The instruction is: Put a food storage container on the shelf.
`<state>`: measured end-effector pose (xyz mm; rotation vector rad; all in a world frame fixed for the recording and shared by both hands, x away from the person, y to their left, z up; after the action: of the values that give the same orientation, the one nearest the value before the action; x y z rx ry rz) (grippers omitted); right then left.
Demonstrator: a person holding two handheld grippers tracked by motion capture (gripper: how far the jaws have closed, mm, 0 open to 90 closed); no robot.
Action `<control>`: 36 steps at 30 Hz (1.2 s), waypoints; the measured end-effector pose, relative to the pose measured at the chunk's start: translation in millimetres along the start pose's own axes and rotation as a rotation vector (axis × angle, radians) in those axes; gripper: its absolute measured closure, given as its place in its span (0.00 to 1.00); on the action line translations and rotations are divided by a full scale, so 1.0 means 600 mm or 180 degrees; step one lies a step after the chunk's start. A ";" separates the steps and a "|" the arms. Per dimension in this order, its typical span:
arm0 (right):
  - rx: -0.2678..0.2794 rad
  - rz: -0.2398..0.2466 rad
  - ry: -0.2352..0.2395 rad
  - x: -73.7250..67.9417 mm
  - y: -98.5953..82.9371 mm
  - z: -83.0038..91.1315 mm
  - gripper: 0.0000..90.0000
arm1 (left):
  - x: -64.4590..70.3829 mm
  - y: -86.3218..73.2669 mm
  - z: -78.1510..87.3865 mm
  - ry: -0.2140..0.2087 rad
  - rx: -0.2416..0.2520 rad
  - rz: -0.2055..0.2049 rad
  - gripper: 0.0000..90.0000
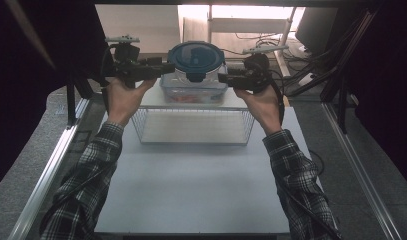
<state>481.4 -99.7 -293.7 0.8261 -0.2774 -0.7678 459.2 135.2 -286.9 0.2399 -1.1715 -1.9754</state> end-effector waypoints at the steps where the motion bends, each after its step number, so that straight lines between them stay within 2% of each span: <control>1: -0.0008 0.0010 0.0029 -0.004 -0.004 -0.001 0.54 | 0.003 -0.007 0.000 -0.0018 -0.0012 -0.0019 0.36; 7: -0.0032 0.0072 0.0104 -0.023 -0.031 -0.004 0.34 | 0.022 -0.046 0.006 -0.0030 -0.0060 -0.0152 0.22; 14: -0.0090 0.0187 0.0194 -0.043 -0.073 -0.008 0.20 | 0.040 -0.104 -0.001 0.0032 -0.0221 -0.0293 0.11; 20: -0.0166 0.0326 0.0239 -0.063 -0.105 -0.011 0.13 | 0.055 -0.151 -0.007 -0.0010 -0.0296 -0.0340 0.08; 25: -0.0216 0.0439 0.0256 -0.079 -0.135 -0.010 0.09 | 0.066 -0.195 -0.013 -0.0037 -0.0419 -0.0385 0.07; 30: -0.0242 0.0488 0.0271 -0.089 -0.167 -0.009 0.06 | 0.076 -0.240 -0.020 0.0035 -0.0518 -0.0437 0.06; 36: -0.0303 0.0495 0.0318 -0.098 -0.214 -0.016 0.03 | 0.091 -0.292 -0.026 0.0059 -0.0517 -0.0460 0.04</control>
<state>380.1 -108.4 -392.3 0.7412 -0.2117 -0.5880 336.3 128.1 -423.9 0.2643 -0.9995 -2.1775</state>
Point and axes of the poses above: each handheld gripper's, and its own axes: z roughly backward along the jaws, y roughly out of its top, x roughly to its right, the point moved 7 cm from there along -z, roughly forward along the jaws, and after that the axes turned 15 degrees about -x, right-handed, at the moved point
